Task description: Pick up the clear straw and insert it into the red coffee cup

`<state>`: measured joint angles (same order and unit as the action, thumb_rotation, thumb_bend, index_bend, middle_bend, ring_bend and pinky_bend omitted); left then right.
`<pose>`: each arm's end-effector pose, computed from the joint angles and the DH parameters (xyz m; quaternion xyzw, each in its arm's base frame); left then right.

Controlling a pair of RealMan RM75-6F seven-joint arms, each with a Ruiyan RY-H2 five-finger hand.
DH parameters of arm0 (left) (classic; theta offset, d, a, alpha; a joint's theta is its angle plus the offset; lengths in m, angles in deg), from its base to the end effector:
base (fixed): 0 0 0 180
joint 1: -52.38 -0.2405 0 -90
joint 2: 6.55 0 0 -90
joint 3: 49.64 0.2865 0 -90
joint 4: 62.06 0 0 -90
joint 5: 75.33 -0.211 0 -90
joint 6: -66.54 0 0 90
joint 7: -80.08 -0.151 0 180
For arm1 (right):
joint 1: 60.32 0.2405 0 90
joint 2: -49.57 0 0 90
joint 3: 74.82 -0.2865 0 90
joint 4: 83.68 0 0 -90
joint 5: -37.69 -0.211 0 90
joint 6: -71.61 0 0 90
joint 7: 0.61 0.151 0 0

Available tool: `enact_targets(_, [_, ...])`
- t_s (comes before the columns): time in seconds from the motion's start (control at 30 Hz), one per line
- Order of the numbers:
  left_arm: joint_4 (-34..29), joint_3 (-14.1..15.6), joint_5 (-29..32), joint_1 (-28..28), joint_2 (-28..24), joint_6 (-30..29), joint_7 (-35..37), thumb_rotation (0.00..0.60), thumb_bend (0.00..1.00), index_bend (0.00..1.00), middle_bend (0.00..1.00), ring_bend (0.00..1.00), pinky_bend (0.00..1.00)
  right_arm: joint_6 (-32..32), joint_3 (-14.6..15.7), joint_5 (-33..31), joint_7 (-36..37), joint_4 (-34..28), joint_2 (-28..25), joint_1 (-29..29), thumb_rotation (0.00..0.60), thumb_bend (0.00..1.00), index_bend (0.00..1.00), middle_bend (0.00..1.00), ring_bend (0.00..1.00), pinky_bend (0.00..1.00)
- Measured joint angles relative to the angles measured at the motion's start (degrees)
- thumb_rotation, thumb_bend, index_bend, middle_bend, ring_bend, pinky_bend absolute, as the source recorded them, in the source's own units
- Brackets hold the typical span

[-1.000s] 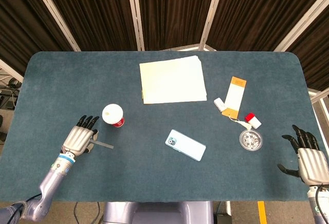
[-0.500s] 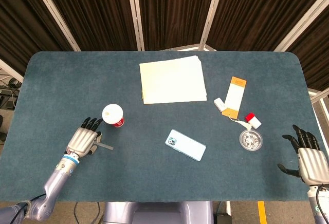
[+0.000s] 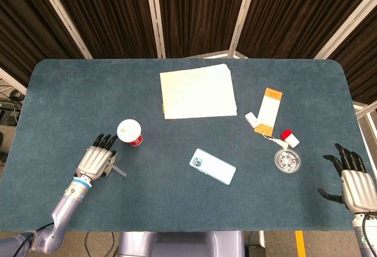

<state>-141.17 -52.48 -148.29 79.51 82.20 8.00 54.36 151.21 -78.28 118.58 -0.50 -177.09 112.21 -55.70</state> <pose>-0.2795 0.2969 -0.0222 -0.7683 -0.3436 -0.2565 0.4752 -0.3542 -0.1900 0.1722 0.5814 -0.4321 0.3484 0.5949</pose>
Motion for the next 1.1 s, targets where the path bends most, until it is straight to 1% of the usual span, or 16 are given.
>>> enact_targets(0.13, [-2.2,-0.4,-0.6,-0.2,-1.7,-1.4,1.3,0.600,0.36,0.57,0.02,0.00,0.00,0.0,0.0,-0.1,-0.1,0.0,0.0,0.0,0.600,0.12,0.21,0.00,0.00,0.00])
enact_targets(0.23, [-4.4,-1.0,-0.4,-0.6,-3.0,-2.2,3.8,0.600,0.36,0.57,0.02,0.00,0.00,0.0,0.0,-0.2,-0.2,0.0,0.1,0.0,0.600,0.12,0.21,0.00,0.00,0.00])
enact_targets(0.43, [-10.1,-3.3,1.7,-1.2,-6.4,-2.4,11.6,0.600,0.36,0.60,0.03,0.00,0.00,-0.1,-0.1,-0.3,-0.3,0.1,0.2,0.0,0.600,0.12,0.21,0.00,0.00,0.00])
enact_targets(0.53, [-13.8,-4.8,3.8,-1.4,-8.5,-1.9,15.1,0.600,0.36,0.60,0.03,0.00,0.00,-0.3,-0.1,-0.5,-0.4,0.2,0.3,0.0,0.600,0.12,0.21,0.00,0.00,0.00])
enact_targets(0.63, [-18.7,-6.8,6.8,-1.3,-11.3,-0.8,18.3,0.600,0.36,0.60,0.03,0.00,0.00,-0.5,-0.1,-0.9,-0.4,0.3,0.4,0.0,0.600,0.12,0.21,0.00,0.00,0.00])
enact_targets(0.77, [-25.6,-10.9,12.5,-0.8,-15.9,1.5,24.3,0.600,0.36,0.60,0.04,0.00,0.00,-0.9,-0.1,-1.3,-0.3,0.5,0.5,0.1,0.600,0.12,0.21,0.00,0.00,0.00])
enact_targets(0.87, [-29.3,-13.6,16.0,-0.1,-18.9,3.5,28.4,0.600,0.36,0.60,0.05,0.00,0.00,-1.3,-0.1,-1.4,-0.1,0.7,0.5,0.2,0.600,0.12,0.21,0.00,0.00,0.00])
enact_targets(1.0, [-32.6,-16.9,18.7,1.0,-21.3,5.1,32.3,0.600,0.36,0.61,0.06,0.00,0.00,-1.6,-0.1,-1.7,0.2,0.9,0.6,0.2,0.600,0.12,0.21,0.00,0.00,0.00])
enact_targets(1.1, [-33.0,-18.1,19.2,1.6,-21.3,4.4,33.6,0.600,0.37,0.61,0.06,0.00,0.00,-1.9,-0.1,-1.9,0.5,0.9,0.6,0.3,0.600,0.12,0.21,0.00,0.00,0.00])
